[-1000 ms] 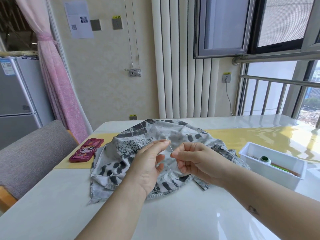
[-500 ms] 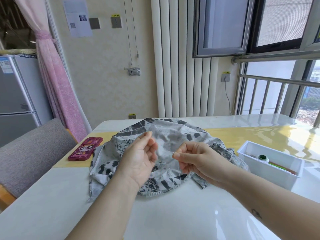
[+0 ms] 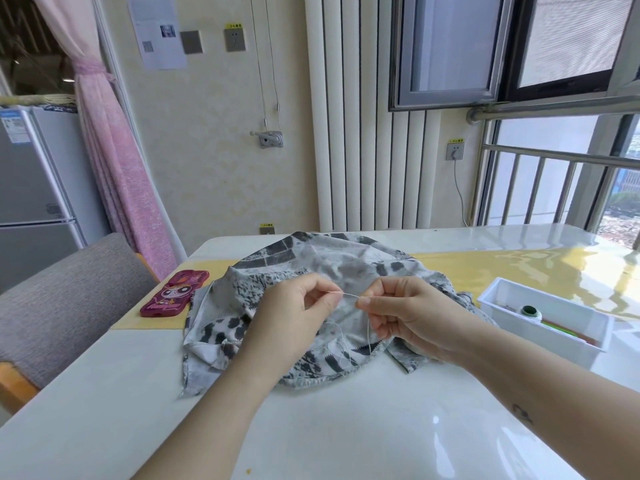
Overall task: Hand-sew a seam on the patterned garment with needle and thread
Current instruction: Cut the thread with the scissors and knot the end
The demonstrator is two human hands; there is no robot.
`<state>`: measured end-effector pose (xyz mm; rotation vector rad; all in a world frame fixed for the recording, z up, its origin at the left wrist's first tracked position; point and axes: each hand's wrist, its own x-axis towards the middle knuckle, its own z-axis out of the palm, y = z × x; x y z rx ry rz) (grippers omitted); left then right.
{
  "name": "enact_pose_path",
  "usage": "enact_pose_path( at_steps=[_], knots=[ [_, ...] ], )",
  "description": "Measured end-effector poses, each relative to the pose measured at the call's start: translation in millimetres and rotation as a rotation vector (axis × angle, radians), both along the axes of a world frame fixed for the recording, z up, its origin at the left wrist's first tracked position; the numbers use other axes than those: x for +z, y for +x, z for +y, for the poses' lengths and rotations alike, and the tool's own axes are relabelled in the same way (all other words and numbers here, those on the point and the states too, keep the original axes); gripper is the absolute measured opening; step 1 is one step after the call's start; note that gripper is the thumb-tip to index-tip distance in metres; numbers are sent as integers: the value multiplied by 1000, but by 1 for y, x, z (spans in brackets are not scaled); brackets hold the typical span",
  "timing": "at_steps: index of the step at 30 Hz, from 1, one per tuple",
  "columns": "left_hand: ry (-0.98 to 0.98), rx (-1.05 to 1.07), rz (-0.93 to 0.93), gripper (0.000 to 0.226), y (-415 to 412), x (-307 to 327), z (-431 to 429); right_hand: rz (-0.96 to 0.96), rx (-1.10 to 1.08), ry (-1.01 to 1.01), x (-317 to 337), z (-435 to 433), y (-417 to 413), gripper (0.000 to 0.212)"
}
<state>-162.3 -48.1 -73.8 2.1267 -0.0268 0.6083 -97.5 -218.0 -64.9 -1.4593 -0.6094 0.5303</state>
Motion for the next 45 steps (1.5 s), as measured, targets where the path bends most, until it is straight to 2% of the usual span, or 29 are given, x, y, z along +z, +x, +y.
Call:
enact_pose_path(
  at_steps=[5,8,11,16,19,20,21,23,25,28,33,36,41,45],
  knots=[
    [25,-50,-37,13,-3,4,-3,-29,-23,-51,1,-5,3,17],
    [84,-162,-32,32,-6,7,-9,-136,-31,-129,2,-4,3,18],
    [174,-123,-103,10,-4,8,-9,-252,-33,-203,6,-2,1,15],
    [153,-29,-119,11,-1,4,4,-298,-73,-259,12,-8,4,16],
    [48,-34,-15,9,0,2,10,-271,-98,-185,15,-9,7,16],
    [50,-91,69,13,0,0,9,-248,-97,-129,16,-9,7,15],
    [43,-192,157,28,1,-2,6,-216,-87,-62,19,-8,7,14],
    [-32,-392,267,49,3,-9,-9,-134,-45,84,25,-7,5,13],
    [-158,-453,257,35,4,-12,-25,-42,-30,237,32,-6,4,11],
    [-317,-304,155,34,10,-8,-26,67,-119,407,37,-11,7,11],
    [-908,-128,50,29,21,1,24,226,-308,480,21,-28,21,11],
    [-1146,-107,6,26,23,2,48,378,-428,523,9,-35,37,7],
    [-1185,-126,4,25,15,4,61,572,-491,369,-13,-33,53,11],
    [-1170,-106,-8,26,13,9,62,617,-517,231,-19,-27,54,19]
  ],
)
